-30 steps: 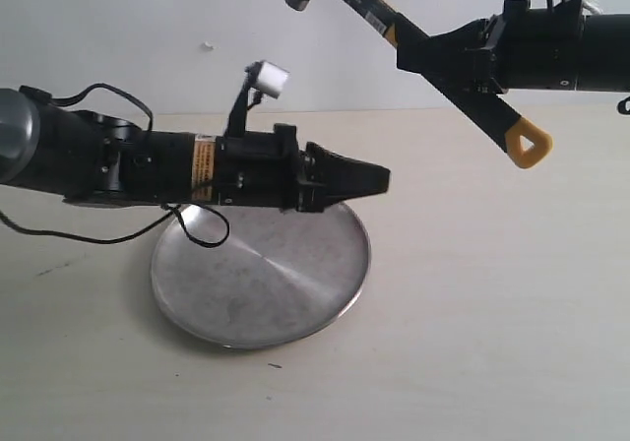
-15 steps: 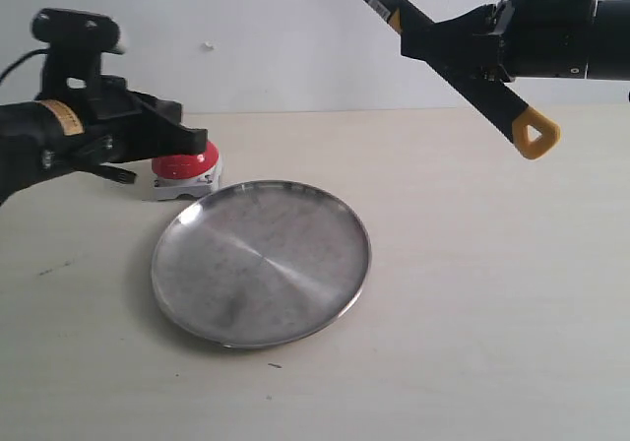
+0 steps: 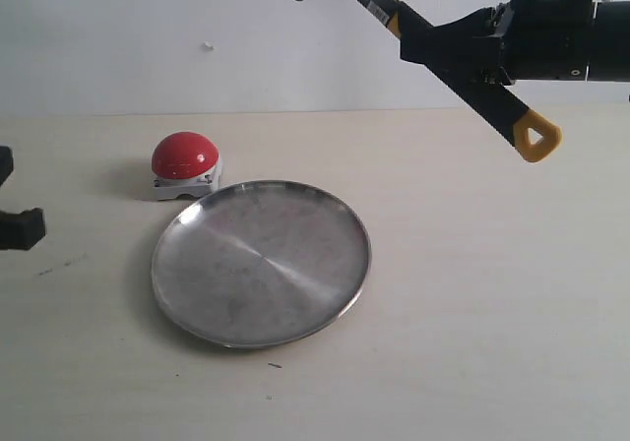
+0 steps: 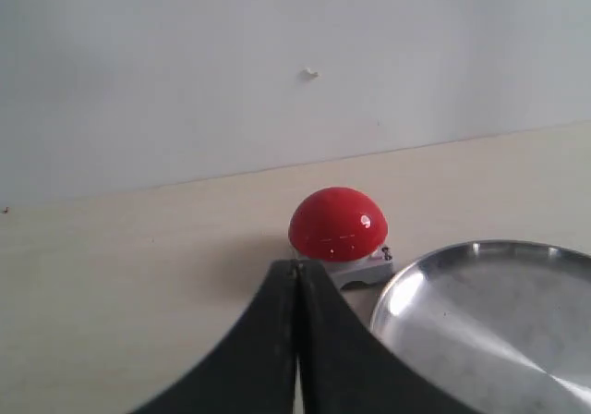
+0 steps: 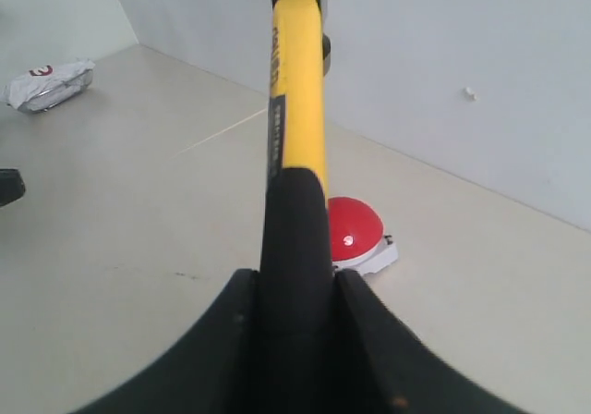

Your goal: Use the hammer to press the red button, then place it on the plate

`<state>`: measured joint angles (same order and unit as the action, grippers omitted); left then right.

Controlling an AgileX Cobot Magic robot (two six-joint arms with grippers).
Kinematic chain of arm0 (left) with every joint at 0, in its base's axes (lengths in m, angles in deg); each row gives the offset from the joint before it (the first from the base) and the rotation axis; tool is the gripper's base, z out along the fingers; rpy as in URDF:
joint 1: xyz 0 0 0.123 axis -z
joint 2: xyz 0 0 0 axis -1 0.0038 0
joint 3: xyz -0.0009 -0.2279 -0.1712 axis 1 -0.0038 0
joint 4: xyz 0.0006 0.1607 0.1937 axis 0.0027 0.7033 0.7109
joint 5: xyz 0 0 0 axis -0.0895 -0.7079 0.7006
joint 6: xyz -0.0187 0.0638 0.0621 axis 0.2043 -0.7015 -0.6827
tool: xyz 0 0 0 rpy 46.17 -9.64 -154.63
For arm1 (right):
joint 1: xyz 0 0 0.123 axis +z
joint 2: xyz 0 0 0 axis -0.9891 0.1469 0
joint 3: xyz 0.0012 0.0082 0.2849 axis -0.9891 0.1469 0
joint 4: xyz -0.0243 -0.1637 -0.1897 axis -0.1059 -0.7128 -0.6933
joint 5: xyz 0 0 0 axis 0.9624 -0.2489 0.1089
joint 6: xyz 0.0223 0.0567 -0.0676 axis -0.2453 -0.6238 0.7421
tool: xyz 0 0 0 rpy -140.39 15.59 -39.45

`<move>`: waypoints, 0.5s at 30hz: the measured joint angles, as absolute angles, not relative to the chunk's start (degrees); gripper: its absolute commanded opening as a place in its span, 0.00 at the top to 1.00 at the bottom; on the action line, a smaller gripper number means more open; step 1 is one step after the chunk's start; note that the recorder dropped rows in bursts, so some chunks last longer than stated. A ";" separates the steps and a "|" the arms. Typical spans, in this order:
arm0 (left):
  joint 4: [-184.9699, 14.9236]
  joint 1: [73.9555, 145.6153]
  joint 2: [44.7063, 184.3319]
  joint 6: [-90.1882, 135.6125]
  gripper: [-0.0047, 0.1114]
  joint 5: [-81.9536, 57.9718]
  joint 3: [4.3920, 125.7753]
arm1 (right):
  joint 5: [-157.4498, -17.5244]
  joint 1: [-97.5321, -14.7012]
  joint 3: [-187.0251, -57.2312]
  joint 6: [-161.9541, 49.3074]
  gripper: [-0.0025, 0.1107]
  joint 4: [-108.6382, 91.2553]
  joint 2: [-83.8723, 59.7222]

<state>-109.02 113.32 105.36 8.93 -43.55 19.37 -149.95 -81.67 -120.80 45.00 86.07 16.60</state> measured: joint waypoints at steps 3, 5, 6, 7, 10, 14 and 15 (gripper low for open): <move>-109.24 113.32 98.85 9.60 0.96 -43.43 14.91 | -150.34 -81.67 -120.80 44.74 0.98 84.86 16.60; -109.24 113.32 95.01 10.02 0.96 -43.43 11.92 | -150.44 -81.67 -120.80 44.64 0.98 84.10 16.60; -109.24 113.32 93.00 10.39 0.96 -43.43 10.57 | -150.44 -81.67 -120.80 44.51 0.98 83.77 16.60; -109.24 113.32 91.06 11.11 0.96 -43.33 9.55 | -150.44 -81.67 -120.80 44.38 0.98 83.37 16.60; -109.24 113.32 86.08 13.15 0.96 -42.44 6.34 | -150.44 -81.55 -120.80 43.88 0.98 82.13 16.60; -109.54 113.32 80.90 15.71 0.96 -38.13 4.73 | -149.91 -80.35 -120.80 43.67 0.98 81.63 16.60; -109.54 113.32 79.89 16.05 0.96 -36.57 4.69 | -149.32 -79.88 -120.80 43.55 0.98 81.63 16.60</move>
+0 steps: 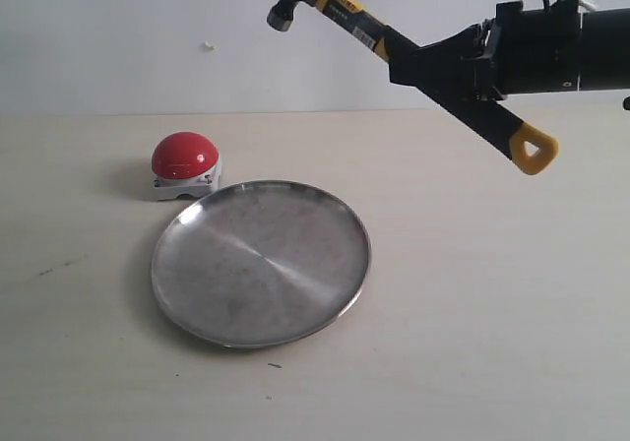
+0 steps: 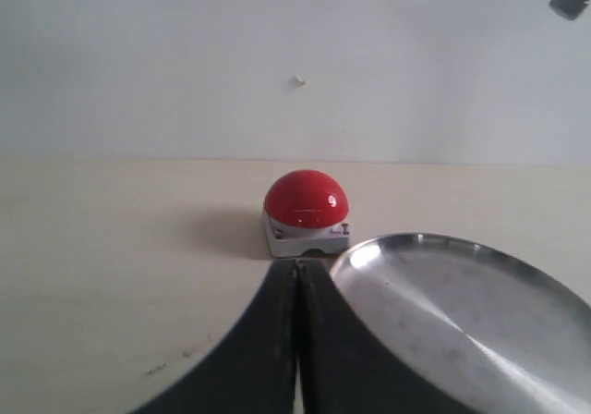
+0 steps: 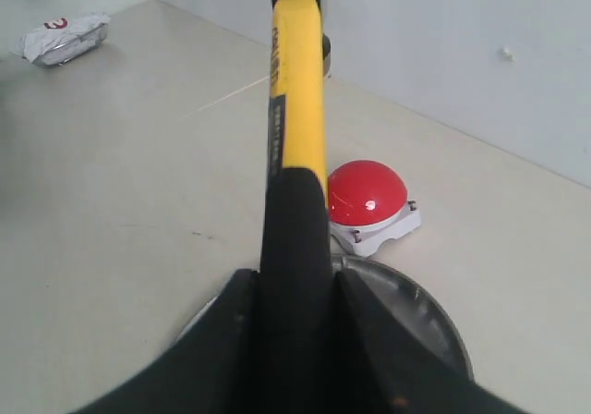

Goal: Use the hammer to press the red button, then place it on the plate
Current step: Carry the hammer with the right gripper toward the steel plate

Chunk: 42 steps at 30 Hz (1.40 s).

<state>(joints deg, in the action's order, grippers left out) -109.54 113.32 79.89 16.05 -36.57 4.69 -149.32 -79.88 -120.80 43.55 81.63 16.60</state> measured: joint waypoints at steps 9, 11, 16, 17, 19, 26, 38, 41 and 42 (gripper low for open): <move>-109.54 113.32 77.35 16.55 0.96 -30.28 4.58 | -133.00 -67.69 -120.80 37.65 0.98 78.53 16.51; -109.54 113.32 77.35 16.55 0.96 -30.15 4.58 | -127.34 -64.18 -120.80 35.03 0.98 77.02 16.51; -109.54 113.32 77.35 16.55 0.96 -30.04 4.58 | -111.02 -55.68 -122.07 30.83 0.98 75.73 16.78; -109.54 113.32 77.35 16.55 0.96 -30.04 4.58 | -109.53 -54.43 -122.87 30.22 0.98 75.73 17.13; -109.54 113.32 77.35 16.55 0.96 -30.04 4.58 | -107.41 -52.37 -125.40 28.14 0.98 75.73 18.05; -109.54 113.32 77.26 16.55 0.96 -30.04 4.58 | -105.99 -49.16 -136.02 22.05 0.98 75.73 23.91; -109.54 113.32 77.26 16.55 0.96 -30.04 4.58 | -93.94 -43.49 -148.89 19.15 0.98 76.68 42.39; -109.54 113.32 77.26 16.55 0.96 -30.04 4.58 | -90.64 -43.03 -150.42 18.34 0.98 77.17 45.18; -109.54 113.32 77.26 16.55 0.96 -30.04 4.58 | -89.38 -43.00 -150.51 18.34 0.98 77.39 45.59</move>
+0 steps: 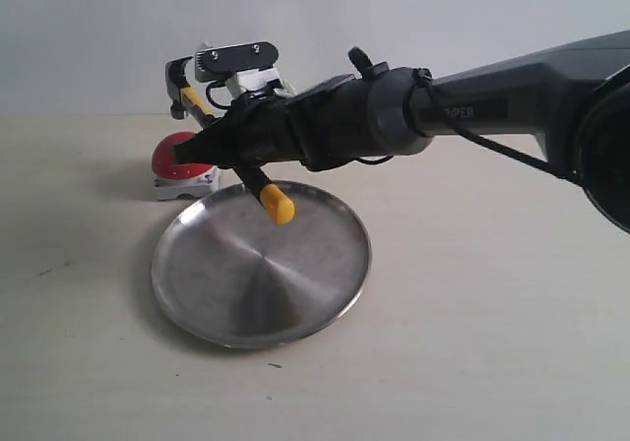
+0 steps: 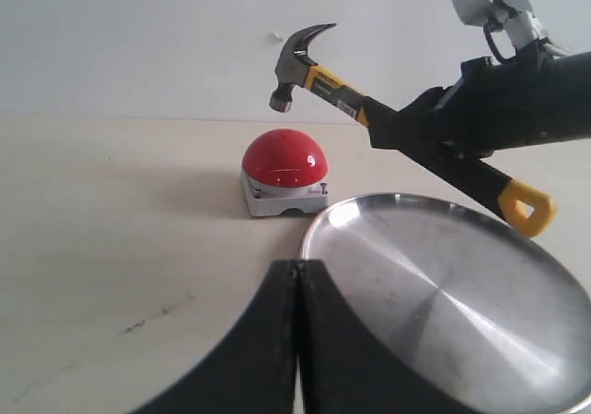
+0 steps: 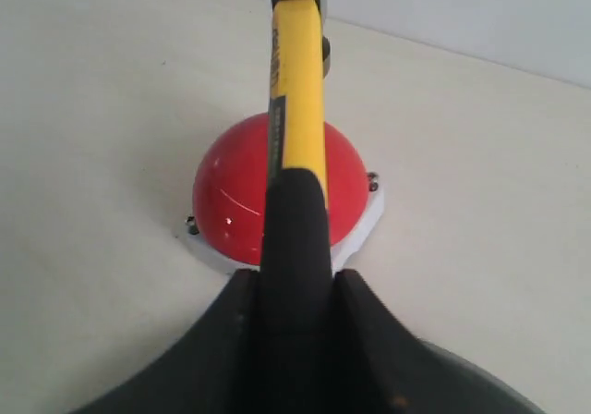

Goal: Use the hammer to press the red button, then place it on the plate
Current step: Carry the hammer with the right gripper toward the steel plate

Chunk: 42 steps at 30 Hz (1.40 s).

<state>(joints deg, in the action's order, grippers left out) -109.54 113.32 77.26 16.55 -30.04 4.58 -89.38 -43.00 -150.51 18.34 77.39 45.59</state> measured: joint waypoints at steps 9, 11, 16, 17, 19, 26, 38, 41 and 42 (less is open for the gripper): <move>-109.54 113.32 77.26 16.55 0.96 -30.04 4.58 | -93.11 -42.90 -150.55 18.21 0.98 74.81 42.38; -109.54 113.32 77.26 16.55 0.96 -30.04 4.58 | -93.46 -42.90 -150.55 18.21 0.98 73.98 40.38; -109.54 113.32 77.26 16.55 0.96 -30.04 4.58 | -93.73 -42.90 -150.78 18.21 0.98 72.85 33.28; -109.54 113.32 77.26 16.55 0.96 -30.04 4.58 | -94.02 -42.90 -150.95 17.91 0.98 72.04 32.61; -109.54 113.32 77.26 16.55 0.96 -30.04 4.58 | -94.66 -42.90 -151.17 16.19 0.98 69.70 31.52; -109.54 113.32 77.26 16.55 0.96 -30.04 4.58 | -93.37 -42.90 -147.69 9.24 0.98 61.21 33.27; -109.54 113.32 77.26 16.55 0.96 -30.04 4.58 | -90.43 -42.90 -144.32 7.65 0.98 60.52 41.86; -109.54 113.32 77.26 16.55 0.96 -30.04 4.58 | -88.97 -42.67 -143.94 7.24 0.98 60.52 38.52; -109.54 113.32 77.26 16.55 0.96 -30.04 4.58 | -88.69 -42.54 -143.94 7.24 0.98 60.52 36.96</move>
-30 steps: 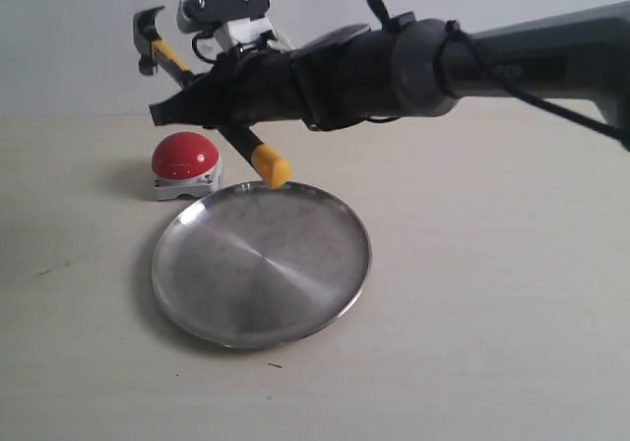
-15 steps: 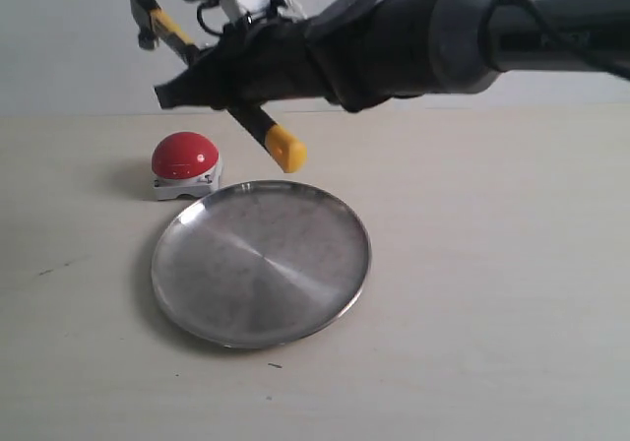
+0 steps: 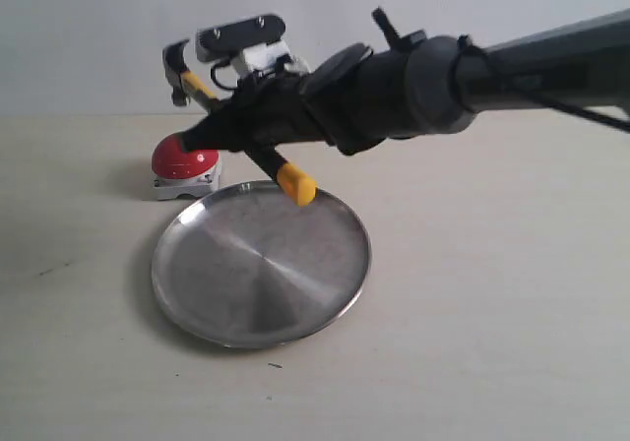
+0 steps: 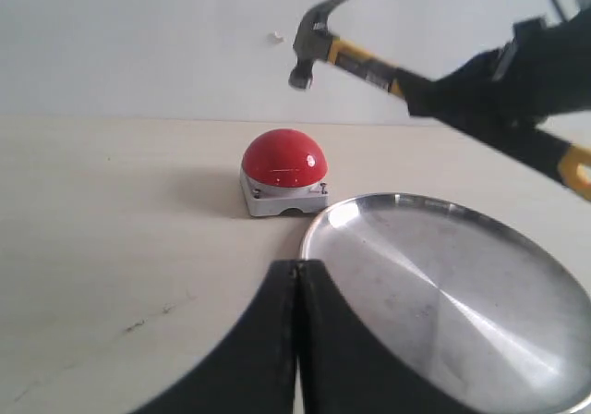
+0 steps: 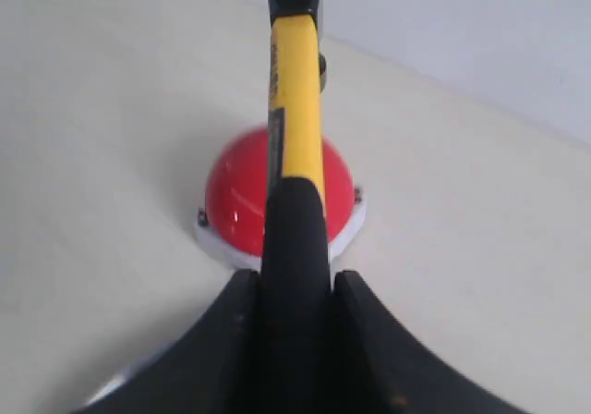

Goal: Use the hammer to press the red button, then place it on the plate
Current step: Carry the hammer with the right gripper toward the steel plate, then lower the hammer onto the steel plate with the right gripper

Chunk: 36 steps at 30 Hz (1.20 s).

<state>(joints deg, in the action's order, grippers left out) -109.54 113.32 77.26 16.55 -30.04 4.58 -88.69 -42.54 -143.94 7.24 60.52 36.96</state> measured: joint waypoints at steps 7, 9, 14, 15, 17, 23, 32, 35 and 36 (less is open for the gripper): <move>-109.54 113.32 77.26 16.55 0.96 -30.04 4.58 | -87.49 -42.32 -144.07 7.01 0.98 62.34 25.85; -109.54 113.32 77.26 16.55 0.96 -30.04 4.58 | -87.49 -42.32 -143.91 6.91 0.98 63.06 23.99; -109.54 113.32 77.26 16.55 0.96 -30.04 4.58 | -84.59 -42.32 -139.23 6.79 0.98 65.29 19.09; -109.54 113.32 77.26 16.55 0.96 -30.04 4.58 | -83.10 -42.32 -137.58 6.79 0.98 65.59 18.04; -109.54 113.32 77.26 16.55 0.96 -30.04 4.58 | -80.25 -42.32 -133.95 6.79 0.98 66.12 16.14; -109.54 113.32 77.26 16.55 0.96 -30.04 4.58 | -76.66 -42.32 -122.88 3.69 0.98 66.81 10.59; -109.54 113.32 77.26 16.55 0.96 -30.04 4.58 | -76.47 -42.32 -113.10 -24.56 0.98 55.77 15.69; -109.54 113.32 77.26 16.55 0.96 -30.04 4.58 | -76.87 -41.66 -112.55 -32.87 0.98 50.22 17.40; -109.54 113.32 77.26 16.55 0.96 -30.04 4.58 | -75.62 -41.07 -112.28 -34.75 0.98 49.12 17.71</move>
